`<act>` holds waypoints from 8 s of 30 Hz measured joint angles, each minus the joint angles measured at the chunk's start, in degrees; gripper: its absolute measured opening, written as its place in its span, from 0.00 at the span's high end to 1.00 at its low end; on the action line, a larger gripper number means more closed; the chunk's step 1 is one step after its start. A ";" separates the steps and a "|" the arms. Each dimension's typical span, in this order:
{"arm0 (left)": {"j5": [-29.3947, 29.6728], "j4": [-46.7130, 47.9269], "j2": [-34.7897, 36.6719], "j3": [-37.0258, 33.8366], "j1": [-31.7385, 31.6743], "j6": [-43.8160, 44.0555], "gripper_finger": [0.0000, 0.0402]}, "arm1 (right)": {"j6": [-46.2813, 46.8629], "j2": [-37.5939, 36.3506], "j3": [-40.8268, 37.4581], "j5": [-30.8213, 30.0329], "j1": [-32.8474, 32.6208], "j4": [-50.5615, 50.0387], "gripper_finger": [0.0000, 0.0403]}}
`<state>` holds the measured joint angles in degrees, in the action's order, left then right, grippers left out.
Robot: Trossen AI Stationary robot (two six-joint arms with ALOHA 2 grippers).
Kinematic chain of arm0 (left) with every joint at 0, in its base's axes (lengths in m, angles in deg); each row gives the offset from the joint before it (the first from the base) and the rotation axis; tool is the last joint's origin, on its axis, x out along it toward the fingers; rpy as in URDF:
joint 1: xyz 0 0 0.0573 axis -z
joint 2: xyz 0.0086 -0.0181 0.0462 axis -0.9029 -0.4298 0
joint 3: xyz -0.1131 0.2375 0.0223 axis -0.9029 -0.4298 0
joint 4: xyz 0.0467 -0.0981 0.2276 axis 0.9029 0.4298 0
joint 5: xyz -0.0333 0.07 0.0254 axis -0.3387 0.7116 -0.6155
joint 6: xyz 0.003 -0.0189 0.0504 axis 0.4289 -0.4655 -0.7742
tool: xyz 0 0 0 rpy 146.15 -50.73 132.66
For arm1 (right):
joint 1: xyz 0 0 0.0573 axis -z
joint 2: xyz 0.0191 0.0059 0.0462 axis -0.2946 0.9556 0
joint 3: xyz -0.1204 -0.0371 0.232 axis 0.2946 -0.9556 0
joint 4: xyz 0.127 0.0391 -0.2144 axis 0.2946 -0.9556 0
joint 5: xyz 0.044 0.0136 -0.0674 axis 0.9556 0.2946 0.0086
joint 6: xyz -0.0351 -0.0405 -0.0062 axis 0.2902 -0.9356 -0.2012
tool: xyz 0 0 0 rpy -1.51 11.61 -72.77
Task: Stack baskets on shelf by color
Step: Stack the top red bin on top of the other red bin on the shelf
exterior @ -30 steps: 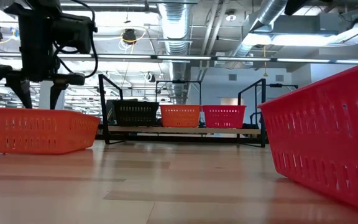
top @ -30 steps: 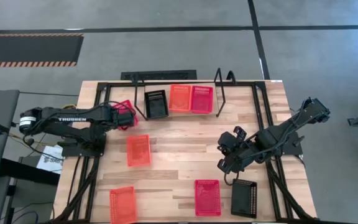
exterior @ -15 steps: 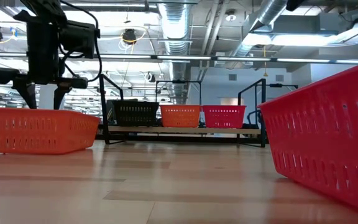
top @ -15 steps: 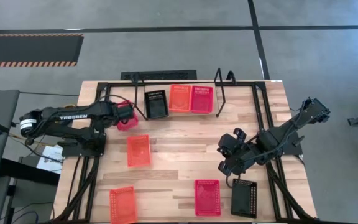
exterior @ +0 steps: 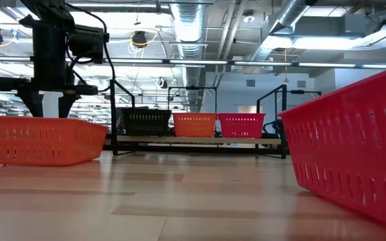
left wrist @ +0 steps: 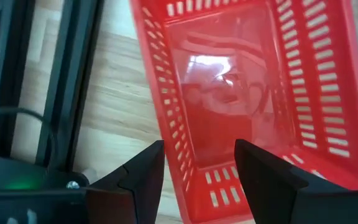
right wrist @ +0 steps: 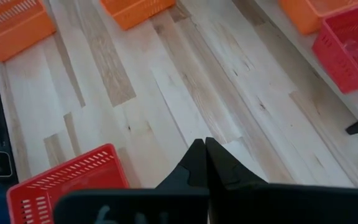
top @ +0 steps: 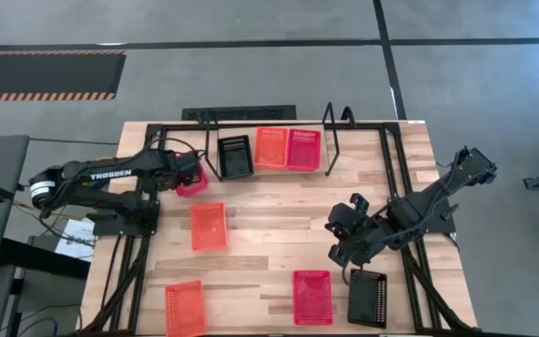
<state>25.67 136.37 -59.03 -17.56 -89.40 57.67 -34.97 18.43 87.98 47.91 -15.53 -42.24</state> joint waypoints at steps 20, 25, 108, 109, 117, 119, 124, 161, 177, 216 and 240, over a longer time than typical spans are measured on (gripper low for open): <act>-8.12 -9.55 0.02 -10.47 -2.63 -2.83 0.66 | 1.20 -0.01 0.00 -2.38 -3.23 2.08 1.00; -8.41 -9.93 0.45 -10.48 -2.63 -6.86 0.94 | 2.83 0.00 0.00 -2.36 -3.19 2.05 1.00; 9.81 -70.25 -22.53 16.67 8.32 -57.84 1.00 | -30.83 11.07 2.54 1.70 46.33 46.49 0.65; 9.54 -70.84 -22.46 16.67 8.33 -58.63 1.00 | -30.29 10.92 2.54 1.65 46.45 45.82 0.66; 8.32 -66.49 -19.45 16.65 8.52 -60.19 1.00 | -30.39 10.99 2.60 1.57 47.15 42.65 0.68; 8.50 -66.08 -18.09 16.62 8.87 -60.49 1.00 | -30.05 10.97 2.60 1.60 47.60 39.67 0.68; 9.42 -65.17 -14.03 16.62 9.96 -62.40 1.00 | -29.05 11.04 2.60 1.92 48.30 35.44 0.69; -9.79 -34.88 -6.16 38.22 12.86 -70.05 0.36 | -22.40 9.79 2.40 9.60 51.22 21.55 1.00; 14.09 -4.93 1.60 38.83 17.67 -57.63 0.37 | -13.58 5.56 6.73 31.19 62.30 3.47 1.00; 14.44 -4.58 1.53 38.74 17.68 -57.86 0.37 | -9.75 13.18 6.55 44.22 71.93 -0.86 1.00; 14.51 -4.55 1.51 38.72 17.66 -57.85 0.37 | -12.07 17.70 4.02 57.12 75.62 2.40 1.00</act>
<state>40.18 131.82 -57.52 21.16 -71.75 -0.18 -47.04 36.13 92.01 105.03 60.09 -39.84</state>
